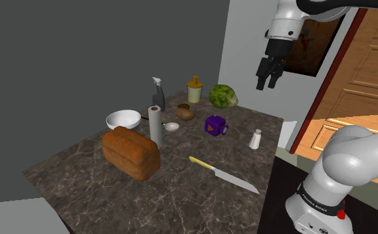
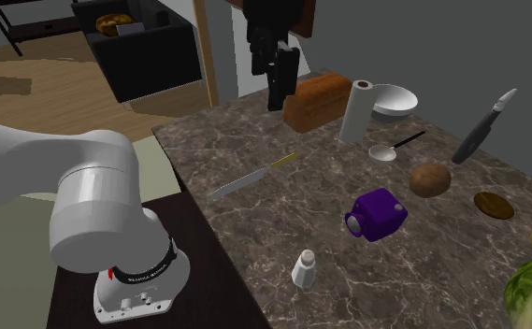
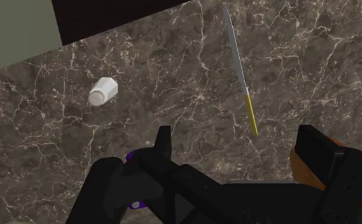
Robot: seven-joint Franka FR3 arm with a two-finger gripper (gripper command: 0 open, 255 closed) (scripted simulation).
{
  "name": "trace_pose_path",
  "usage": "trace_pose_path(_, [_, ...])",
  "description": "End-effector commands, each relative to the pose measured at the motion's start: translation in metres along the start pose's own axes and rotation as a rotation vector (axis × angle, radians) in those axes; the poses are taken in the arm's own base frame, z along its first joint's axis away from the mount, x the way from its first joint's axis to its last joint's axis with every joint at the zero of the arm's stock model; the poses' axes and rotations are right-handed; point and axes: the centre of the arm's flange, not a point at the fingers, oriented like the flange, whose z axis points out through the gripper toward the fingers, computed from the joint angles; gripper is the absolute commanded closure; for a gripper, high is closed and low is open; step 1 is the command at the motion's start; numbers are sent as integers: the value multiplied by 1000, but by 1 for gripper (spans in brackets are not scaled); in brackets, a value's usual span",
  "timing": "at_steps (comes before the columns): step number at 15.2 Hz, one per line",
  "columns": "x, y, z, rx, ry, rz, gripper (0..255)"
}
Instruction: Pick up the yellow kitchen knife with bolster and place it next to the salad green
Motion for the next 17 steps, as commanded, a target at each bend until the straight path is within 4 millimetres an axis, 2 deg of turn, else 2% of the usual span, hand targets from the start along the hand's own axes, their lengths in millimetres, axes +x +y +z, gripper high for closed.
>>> trace_pose_path(1, [0,0,0,0,0,0,0])
trace_pose_path(17, [31,-75,201,-79,-56,-174,0])
